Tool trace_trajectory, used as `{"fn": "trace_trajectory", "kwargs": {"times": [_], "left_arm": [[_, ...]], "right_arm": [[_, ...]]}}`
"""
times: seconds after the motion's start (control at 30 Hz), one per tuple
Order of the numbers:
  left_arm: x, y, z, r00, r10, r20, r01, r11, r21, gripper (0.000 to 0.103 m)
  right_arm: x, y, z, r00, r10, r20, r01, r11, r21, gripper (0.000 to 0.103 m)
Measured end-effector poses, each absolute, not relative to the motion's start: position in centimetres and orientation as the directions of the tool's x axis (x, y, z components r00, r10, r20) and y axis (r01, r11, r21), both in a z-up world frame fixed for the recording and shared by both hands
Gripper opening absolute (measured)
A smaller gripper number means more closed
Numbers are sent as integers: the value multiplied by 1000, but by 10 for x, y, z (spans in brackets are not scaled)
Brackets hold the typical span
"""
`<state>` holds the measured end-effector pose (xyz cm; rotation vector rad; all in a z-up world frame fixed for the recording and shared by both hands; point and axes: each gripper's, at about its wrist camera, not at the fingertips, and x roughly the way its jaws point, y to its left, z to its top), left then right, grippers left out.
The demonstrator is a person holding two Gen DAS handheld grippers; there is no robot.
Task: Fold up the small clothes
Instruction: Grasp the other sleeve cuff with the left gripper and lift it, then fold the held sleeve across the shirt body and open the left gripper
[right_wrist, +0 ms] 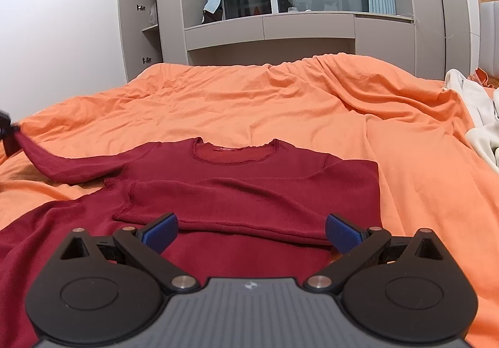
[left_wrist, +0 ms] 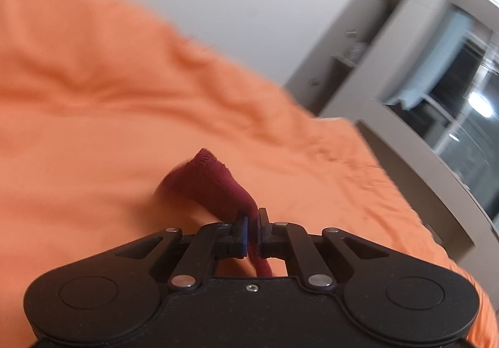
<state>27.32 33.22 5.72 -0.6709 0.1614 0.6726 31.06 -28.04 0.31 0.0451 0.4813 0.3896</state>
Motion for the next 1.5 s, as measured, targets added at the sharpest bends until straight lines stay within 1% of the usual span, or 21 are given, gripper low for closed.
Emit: {"fn": "trace_trajectory", "kwargs": {"times": [0.13,0.27,0.37,0.5,0.6,0.7,0.8,0.93,1.1,1.3,1.5], "left_arm": [[290,282,93,846,482,-230,-533,742,-406,5],[308,216,120,923,354,-149,-383,878,-287,5],[320,165,131,961,244,-131,-268,939,-217,5],[334,102,132,985,110,-136,-131,979,-157,5],[346,59,123,987,18,-162,-38,992,-120,5],[357,21,105,974,-72,-216,60,996,-60,5],[362,-11,76,946,-137,-292,144,990,2,5],[364,-35,39,896,-216,-389,237,971,8,5],[365,-50,9,847,-272,-457,331,942,52,5],[363,-62,-3,799,-311,-515,399,915,65,5],[359,-62,-8,744,-357,-565,457,888,41,14]], "right_arm": [[310,-284,5,817,377,-437,-350,926,143,103],[310,-287,6,823,371,-430,-341,928,149,103],[309,-291,7,830,360,-426,-328,933,151,103],[309,-297,8,846,324,-424,-287,946,151,103],[312,-304,8,854,293,-430,-247,956,160,103],[314,-309,7,860,265,-436,-213,963,165,103],[315,-314,6,865,246,-438,-190,967,168,103],[316,-316,5,867,235,-440,-177,969,170,103],[316,-316,5,866,234,-442,-176,970,170,103],[318,-315,3,860,236,-452,-178,970,168,103],[321,-315,1,855,236,-463,-177,970,168,103]]}}
